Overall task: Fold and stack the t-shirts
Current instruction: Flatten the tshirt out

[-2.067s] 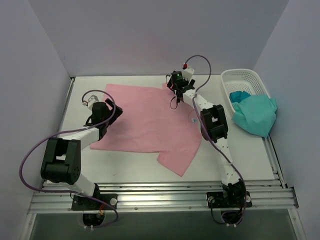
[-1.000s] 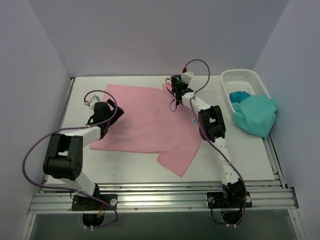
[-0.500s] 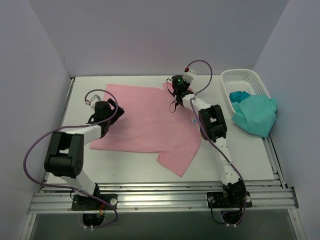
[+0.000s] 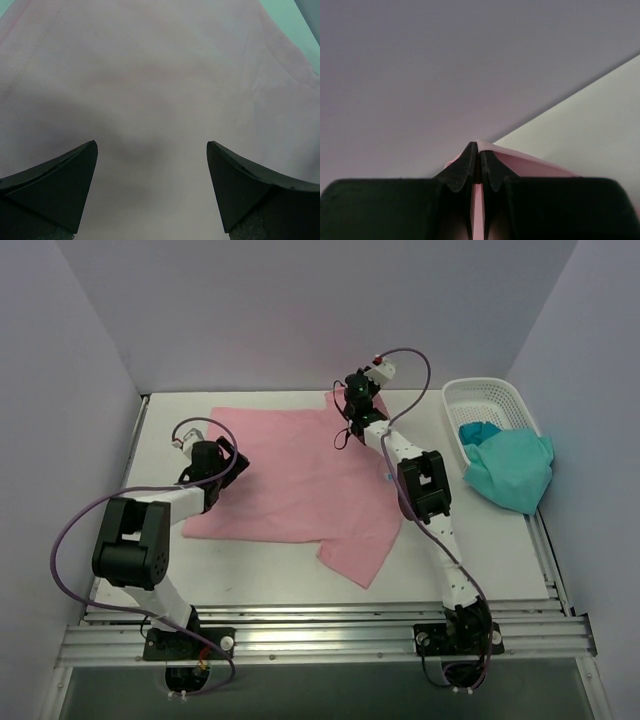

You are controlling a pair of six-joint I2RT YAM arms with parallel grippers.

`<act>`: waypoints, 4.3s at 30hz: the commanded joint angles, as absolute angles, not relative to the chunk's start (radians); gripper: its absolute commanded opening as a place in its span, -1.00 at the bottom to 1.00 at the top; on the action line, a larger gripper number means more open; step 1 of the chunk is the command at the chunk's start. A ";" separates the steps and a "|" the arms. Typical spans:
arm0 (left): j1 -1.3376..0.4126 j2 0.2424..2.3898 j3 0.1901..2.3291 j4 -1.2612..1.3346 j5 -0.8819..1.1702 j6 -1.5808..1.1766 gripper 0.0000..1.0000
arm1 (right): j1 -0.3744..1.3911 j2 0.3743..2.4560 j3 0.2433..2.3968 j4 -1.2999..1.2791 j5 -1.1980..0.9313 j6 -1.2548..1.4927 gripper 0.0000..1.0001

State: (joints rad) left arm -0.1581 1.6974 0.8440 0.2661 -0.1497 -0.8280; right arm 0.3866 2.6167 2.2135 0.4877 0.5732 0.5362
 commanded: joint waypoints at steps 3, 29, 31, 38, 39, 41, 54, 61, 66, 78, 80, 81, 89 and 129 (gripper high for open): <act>-0.163 1.706 0.891 0.307 -0.161 -0.808 0.99 | 0.374 2.700 2.281 0.637 0.664 0.531 -0.70; -0.193 1.393 0.792 0.144 -0.279 -0.818 0.99 | 0.689 1.890 1.206 1.682 1.336 -0.142 1.00; -0.202 1.346 0.764 0.092 -0.304 -0.859 0.99 | 0.796 1.794 1.068 1.765 1.442 -0.332 1.00; -0.305 1.073 0.683 -0.253 -0.397 -0.925 0.98 | 1.294 1.772 0.760 1.997 1.773 -0.587 1.00; -0.322 1.042 0.674 -0.279 -0.412 -0.925 0.98 | 1.395 1.770 0.737 1.997 1.799 -0.581 1.00; -0.354 0.952 0.632 -0.343 -0.442 -0.925 0.98 | 1.506 1.755 0.683 1.994 1.822 -0.555 1.00; -0.370 0.609 0.563 -0.397 -0.362 -0.847 0.98 | 1.418 2.259 1.227 2.000 1.709 -1.830 1.00; -0.379 0.695 0.617 -0.373 -0.310 -0.769 0.98 | 0.998 2.240 1.515 1.997 1.729 -2.023 1.00; -0.383 0.687 0.614 -0.344 -0.321 -0.746 0.98 | 0.758 2.307 1.943 1.999 1.738 -2.140 1.00; -0.391 0.726 0.621 -0.288 -0.285 -0.709 0.98 | 0.784 2.187 2.349 -0.005 0.941 -0.853 1.00; -0.393 0.726 0.621 -0.291 -0.287 -0.709 0.97 | 0.699 2.192 2.625 -0.462 0.563 -0.295 1.00; -0.394 0.724 0.623 -0.294 -0.284 -0.707 0.97 | 0.639 2.156 2.611 -0.533 0.375 -0.140 0.94; -0.402 0.657 0.663 -0.501 -0.367 -0.716 0.97 | 0.453 1.294 1.042 0.063 0.266 0.585 0.86; -0.403 0.805 0.568 -0.463 -0.367 -0.758 0.92 | 1.235 1.003 0.410 -0.045 0.486 1.298 0.77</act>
